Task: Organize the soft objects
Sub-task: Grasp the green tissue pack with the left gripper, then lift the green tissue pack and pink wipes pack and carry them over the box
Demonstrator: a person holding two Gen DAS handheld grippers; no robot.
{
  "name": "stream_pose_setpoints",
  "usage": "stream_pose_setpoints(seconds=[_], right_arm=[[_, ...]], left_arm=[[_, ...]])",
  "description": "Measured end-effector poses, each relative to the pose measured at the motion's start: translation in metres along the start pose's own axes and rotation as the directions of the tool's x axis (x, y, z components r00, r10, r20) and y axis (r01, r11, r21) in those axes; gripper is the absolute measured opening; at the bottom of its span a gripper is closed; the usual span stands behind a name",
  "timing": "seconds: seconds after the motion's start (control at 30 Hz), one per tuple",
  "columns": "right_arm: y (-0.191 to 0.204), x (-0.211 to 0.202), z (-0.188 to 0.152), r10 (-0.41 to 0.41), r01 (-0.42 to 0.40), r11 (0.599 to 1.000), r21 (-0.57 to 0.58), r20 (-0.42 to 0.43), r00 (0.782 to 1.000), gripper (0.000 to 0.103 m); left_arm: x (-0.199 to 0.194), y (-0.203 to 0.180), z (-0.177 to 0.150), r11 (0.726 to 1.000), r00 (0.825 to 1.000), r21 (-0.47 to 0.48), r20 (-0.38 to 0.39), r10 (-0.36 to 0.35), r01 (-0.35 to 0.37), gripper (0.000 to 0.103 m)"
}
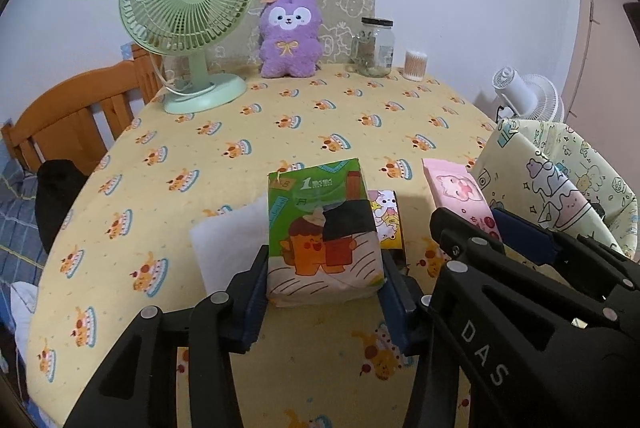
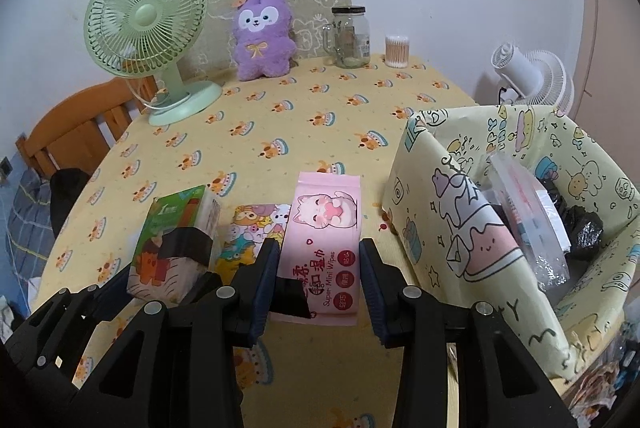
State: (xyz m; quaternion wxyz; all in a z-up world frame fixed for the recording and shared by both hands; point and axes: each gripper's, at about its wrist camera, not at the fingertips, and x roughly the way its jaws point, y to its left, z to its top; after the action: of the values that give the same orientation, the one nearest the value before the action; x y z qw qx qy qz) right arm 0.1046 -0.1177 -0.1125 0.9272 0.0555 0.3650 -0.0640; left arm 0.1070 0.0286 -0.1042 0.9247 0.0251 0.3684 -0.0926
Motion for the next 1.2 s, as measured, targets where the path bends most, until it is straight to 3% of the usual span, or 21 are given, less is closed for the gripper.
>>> stream_pose_setpoints(seconds=[0.73,1.2], right_arm=[[0.007,-0.073,0.017,0.038,-0.035,0.999,-0.027,0.122,0.992,0.044],[-0.013,-0.108,0.031,0.040,-0.032,0.998,-0.047,0.186,0.982,0.044]], left_arm=[[-0.071,-0.006,0.017,0.999,0.991,-0.008,0.126,0.038,-0.037,0.051],[-0.100,-0.030,0.028,1.000,0.981,-0.001,0.192,0.021,-0.021,0.051]])
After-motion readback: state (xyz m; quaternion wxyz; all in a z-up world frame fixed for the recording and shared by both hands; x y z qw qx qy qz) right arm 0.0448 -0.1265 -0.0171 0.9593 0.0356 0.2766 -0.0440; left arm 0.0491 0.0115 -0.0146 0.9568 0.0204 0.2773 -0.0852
